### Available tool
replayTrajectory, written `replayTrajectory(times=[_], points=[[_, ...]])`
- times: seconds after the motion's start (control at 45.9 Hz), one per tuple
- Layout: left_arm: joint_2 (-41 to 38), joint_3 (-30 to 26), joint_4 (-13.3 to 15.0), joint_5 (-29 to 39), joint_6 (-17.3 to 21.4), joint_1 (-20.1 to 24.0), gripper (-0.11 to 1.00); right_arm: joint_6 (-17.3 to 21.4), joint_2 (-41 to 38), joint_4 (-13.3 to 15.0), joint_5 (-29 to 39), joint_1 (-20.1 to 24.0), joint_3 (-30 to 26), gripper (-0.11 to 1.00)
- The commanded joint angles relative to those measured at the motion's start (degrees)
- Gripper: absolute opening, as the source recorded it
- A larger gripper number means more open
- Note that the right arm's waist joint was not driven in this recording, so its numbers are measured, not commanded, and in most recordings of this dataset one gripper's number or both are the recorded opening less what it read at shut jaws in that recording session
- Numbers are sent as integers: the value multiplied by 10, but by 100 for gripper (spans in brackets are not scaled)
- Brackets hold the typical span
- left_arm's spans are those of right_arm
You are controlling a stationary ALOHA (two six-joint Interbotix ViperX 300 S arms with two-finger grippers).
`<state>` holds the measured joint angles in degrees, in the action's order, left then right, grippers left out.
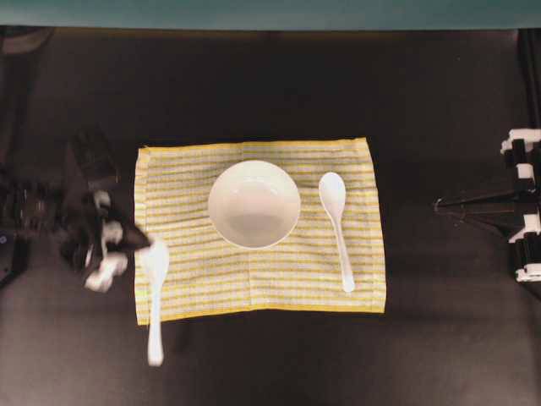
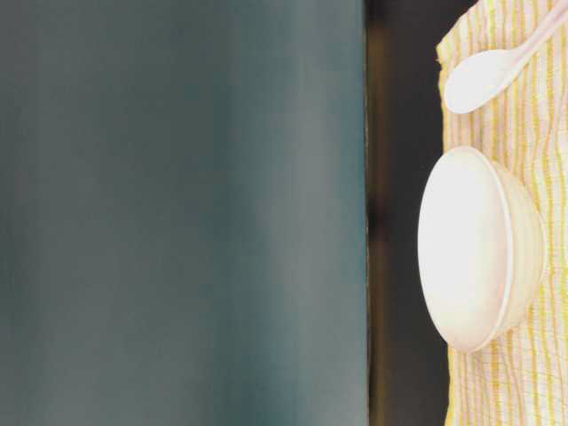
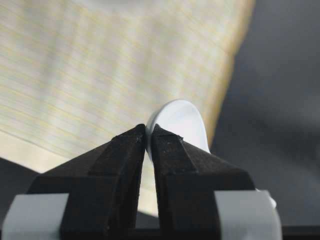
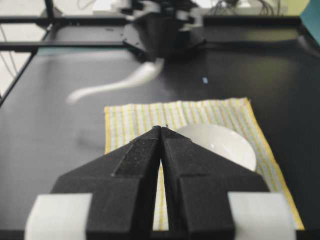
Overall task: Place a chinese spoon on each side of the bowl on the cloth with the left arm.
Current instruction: 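Lift the left spoon and carry it to the left of the bowl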
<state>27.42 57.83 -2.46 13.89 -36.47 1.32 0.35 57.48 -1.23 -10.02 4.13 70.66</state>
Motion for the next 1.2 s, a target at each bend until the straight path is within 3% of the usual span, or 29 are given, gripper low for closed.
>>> replayTrajectory(times=[0.0, 0.153, 0.327, 0.523, 0.872, 0.938, 1.09, 1.177], points=[[-4, -7, -3, -4, 37, 63, 7, 3, -4, -1, -10, 0, -4, 1], [-39, -28, -3, 5, 96, 128, 7, 3, -3, -1, -7, 1, -4, 1], [-101, -58, -3, 18, 129, 154, 7, 4, -3, -1, -6, 0, -2, 1], [-152, -75, -3, 18, 123, 160, 7, 4, -3, -1, -5, 0, 3, 1], [-162, -66, -3, 11, 120, 167, 8, 4, -3, -1, -5, 0, 5, 1], [-161, -63, -3, 4, 119, 168, 17, 4, -3, -1, -5, 0, 6, 1], [-158, -55, -3, -13, 119, 168, 64, 4, -4, -1, -5, 0, 10, 1], [-156, -54, -3, -21, 121, 168, 85, 4, -3, -1, -5, 0, 12, 1]])
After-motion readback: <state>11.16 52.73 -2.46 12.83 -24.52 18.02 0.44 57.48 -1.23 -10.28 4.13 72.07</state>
